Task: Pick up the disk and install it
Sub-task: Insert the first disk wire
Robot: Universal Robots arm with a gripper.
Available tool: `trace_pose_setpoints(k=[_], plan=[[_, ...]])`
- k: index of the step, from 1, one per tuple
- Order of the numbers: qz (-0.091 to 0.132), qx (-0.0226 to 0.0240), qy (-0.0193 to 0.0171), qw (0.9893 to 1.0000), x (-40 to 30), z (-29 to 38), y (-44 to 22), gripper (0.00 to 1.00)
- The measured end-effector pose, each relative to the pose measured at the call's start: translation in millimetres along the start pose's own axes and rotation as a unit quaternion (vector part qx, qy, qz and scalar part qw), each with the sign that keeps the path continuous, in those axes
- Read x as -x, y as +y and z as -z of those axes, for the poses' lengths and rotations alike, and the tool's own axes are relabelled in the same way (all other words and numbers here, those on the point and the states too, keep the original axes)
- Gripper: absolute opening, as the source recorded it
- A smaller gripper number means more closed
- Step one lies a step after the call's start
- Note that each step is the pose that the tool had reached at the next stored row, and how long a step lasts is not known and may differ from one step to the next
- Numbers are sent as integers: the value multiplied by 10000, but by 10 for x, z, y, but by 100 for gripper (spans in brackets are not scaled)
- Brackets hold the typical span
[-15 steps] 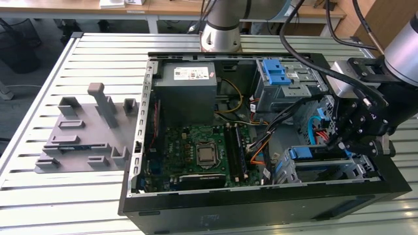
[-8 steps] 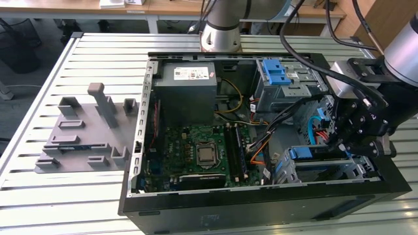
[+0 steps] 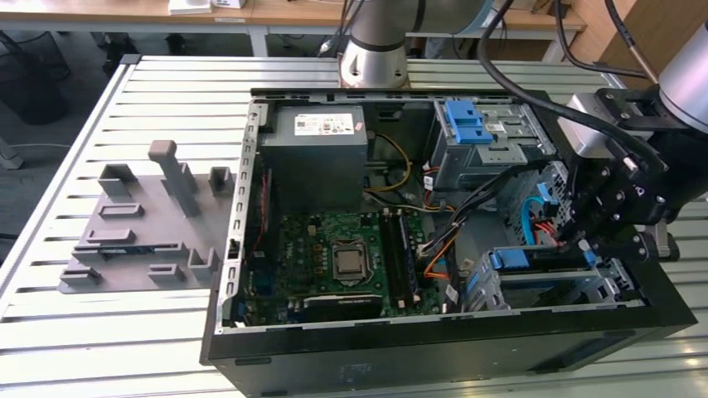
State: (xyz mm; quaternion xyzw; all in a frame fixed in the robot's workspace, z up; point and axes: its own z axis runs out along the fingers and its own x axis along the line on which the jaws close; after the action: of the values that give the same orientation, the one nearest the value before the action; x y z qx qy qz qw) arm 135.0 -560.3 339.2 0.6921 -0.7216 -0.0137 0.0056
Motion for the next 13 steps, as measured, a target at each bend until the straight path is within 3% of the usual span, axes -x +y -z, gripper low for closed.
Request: trace_pose_setpoints(k=[5,7,13], plan=[[0,1,-1,10000,1,16,0,22],[0,1,1,10000,0,17,0,11],[0,1,1,10000,0,17,0,11]])
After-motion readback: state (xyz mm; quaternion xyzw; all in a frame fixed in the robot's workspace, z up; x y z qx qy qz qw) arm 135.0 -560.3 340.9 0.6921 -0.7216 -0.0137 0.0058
